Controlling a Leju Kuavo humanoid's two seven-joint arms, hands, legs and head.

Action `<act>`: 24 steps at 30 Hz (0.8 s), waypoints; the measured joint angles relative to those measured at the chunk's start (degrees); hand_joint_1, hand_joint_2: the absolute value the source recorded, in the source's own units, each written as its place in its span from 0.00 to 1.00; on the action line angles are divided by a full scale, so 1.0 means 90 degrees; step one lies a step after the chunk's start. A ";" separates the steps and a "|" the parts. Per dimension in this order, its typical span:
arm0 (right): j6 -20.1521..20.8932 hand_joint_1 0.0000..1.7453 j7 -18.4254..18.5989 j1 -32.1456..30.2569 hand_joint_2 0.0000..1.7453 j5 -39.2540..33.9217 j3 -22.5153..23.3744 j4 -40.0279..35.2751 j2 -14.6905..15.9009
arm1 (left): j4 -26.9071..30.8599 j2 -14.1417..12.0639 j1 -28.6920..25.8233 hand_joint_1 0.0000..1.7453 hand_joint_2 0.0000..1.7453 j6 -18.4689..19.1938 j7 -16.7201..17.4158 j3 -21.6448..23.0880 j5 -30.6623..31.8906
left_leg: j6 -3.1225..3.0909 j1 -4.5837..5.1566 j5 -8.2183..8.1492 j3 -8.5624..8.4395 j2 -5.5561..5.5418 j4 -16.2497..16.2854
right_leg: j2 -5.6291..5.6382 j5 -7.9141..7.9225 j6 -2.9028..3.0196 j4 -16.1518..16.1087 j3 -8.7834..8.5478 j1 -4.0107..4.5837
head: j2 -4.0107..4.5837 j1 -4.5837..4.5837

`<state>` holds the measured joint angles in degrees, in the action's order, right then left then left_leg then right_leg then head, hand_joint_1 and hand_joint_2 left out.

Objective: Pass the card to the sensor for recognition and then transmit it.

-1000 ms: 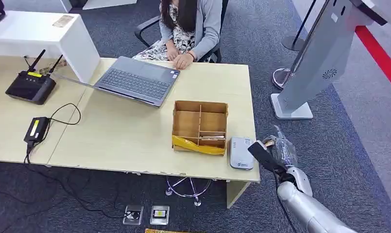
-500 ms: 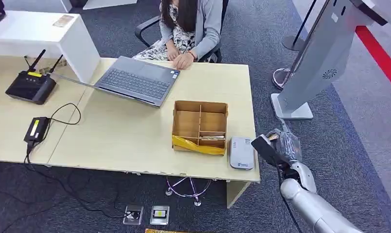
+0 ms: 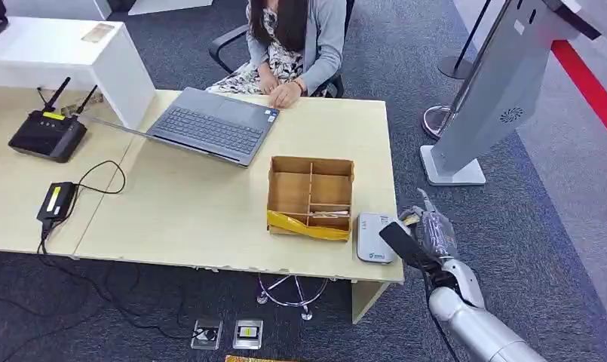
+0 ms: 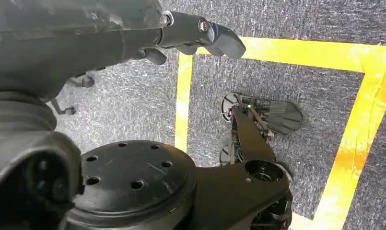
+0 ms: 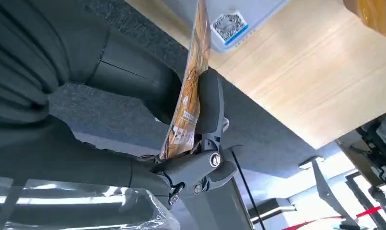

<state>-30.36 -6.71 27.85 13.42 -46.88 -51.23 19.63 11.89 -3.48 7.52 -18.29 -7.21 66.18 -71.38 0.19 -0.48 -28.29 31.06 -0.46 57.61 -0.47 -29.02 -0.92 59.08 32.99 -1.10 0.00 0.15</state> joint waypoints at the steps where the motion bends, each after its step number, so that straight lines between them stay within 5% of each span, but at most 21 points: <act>1: 0.0002 1.00 0.0000 -0.0039 1.00 -0.0007 0.0000 -0.0015 0.0000 | -0.0002 0.0000 -0.0001 0.00 0.00 0.0015 0.0000 0.0000 0.0015 | 0.0000 0.0000 0.0000 0.0001 0.0000 0.0000 | 0.0000 0.0000 0.0000 0.0000 0.0001 0.0000 | 0.0000 0.0000; 24: 0.0257 1.00 -0.0649 0.0126 1.00 -0.0563 -0.0002 0.0693 -0.0172 | 0.0000 0.0005 0.0000 0.00 0.00 -0.0109 0.0000 0.0000 -0.0007 | 0.0001 0.0000 -0.0001 -0.0002 0.0000 -0.0001 | 0.0002 0.0000 0.0000 0.0000 -0.0002 0.0000 | 0.0002 -0.0002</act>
<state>-28.04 -12.55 28.99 8.35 -46.90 -45.00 18.08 11.89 -3.43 7.52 -19.28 -7.21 66.18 -71.45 0.20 -0.48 -28.30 31.04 -0.46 57.60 -0.45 -29.02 -0.92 59.08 32.98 -1.10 0.02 0.13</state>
